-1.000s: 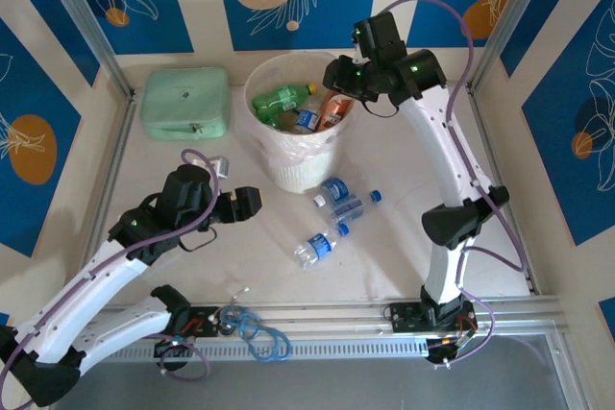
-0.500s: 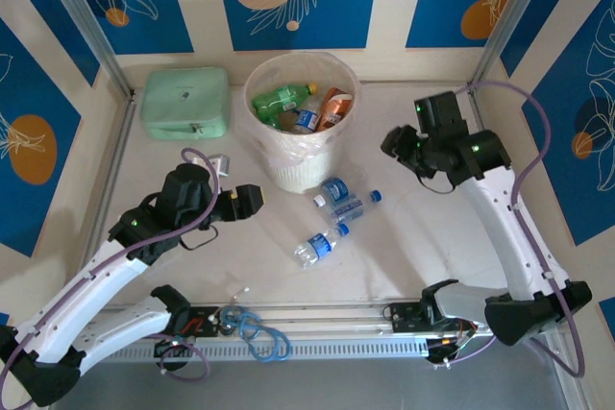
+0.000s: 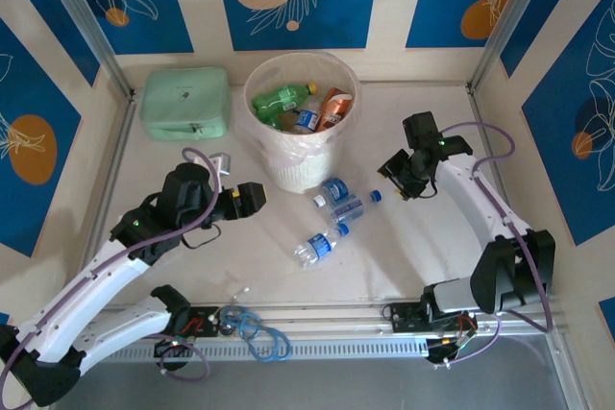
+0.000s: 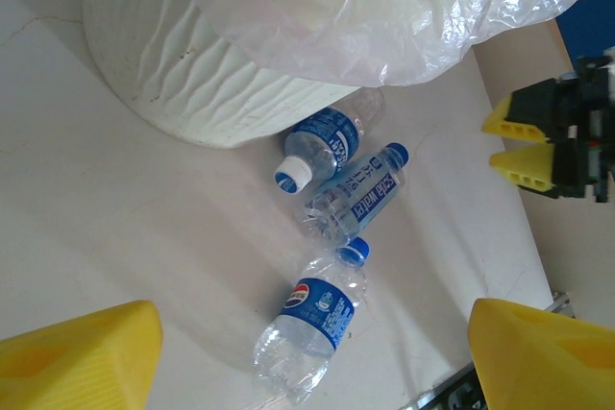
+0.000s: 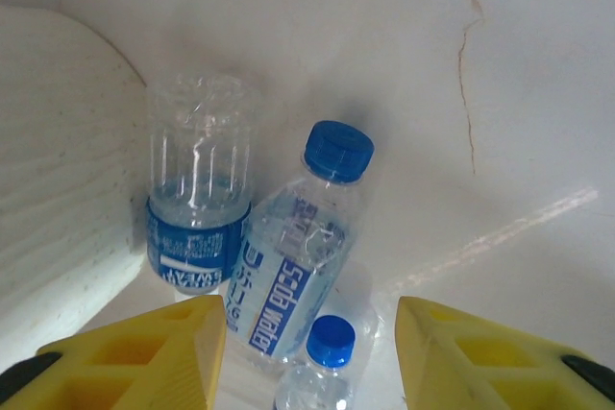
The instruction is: Put the plastic bottles in the bin
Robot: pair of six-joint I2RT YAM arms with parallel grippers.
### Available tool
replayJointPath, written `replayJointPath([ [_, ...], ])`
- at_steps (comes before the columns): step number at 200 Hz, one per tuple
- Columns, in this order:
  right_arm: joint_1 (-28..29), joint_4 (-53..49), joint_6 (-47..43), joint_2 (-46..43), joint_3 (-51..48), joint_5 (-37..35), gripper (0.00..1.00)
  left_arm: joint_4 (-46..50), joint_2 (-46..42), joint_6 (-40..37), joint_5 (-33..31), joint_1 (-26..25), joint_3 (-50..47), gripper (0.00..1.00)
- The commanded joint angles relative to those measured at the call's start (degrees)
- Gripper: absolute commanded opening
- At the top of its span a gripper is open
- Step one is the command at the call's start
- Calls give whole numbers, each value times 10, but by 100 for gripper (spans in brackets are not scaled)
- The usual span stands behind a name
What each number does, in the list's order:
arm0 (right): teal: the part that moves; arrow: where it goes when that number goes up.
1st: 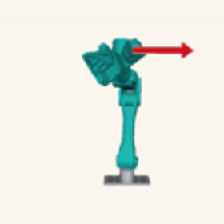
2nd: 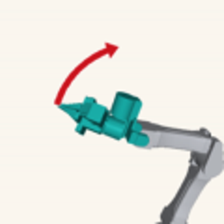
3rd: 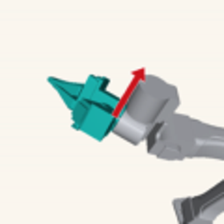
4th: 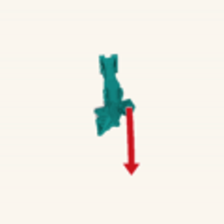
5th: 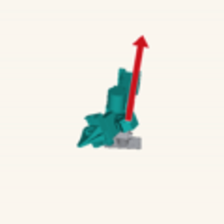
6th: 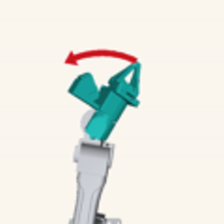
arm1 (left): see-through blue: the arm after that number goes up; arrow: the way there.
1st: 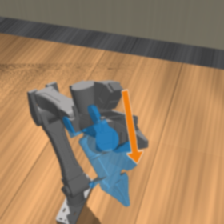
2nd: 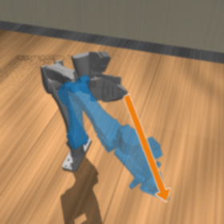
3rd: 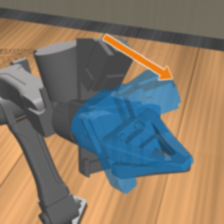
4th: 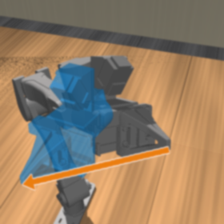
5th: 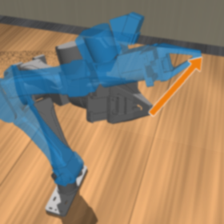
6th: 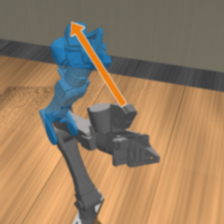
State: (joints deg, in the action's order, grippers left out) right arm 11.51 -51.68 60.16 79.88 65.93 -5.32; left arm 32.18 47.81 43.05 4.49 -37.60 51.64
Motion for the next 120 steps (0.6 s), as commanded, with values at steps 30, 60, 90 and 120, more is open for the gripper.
replayJointPath([
  [30,6,21,47,83,1,8,52,-25,4,10,22,6,-17,84],
  [60,13,45,51,113,-4,13,54,-28,3,7,24,6,-21,85],
  [90,15,58,54,138,-5,20,55,-30,2,6,26,6,-25,85],
  [120,15,71,63,152,-13,27,55,-32,4,4,28,6,-27,85],
])
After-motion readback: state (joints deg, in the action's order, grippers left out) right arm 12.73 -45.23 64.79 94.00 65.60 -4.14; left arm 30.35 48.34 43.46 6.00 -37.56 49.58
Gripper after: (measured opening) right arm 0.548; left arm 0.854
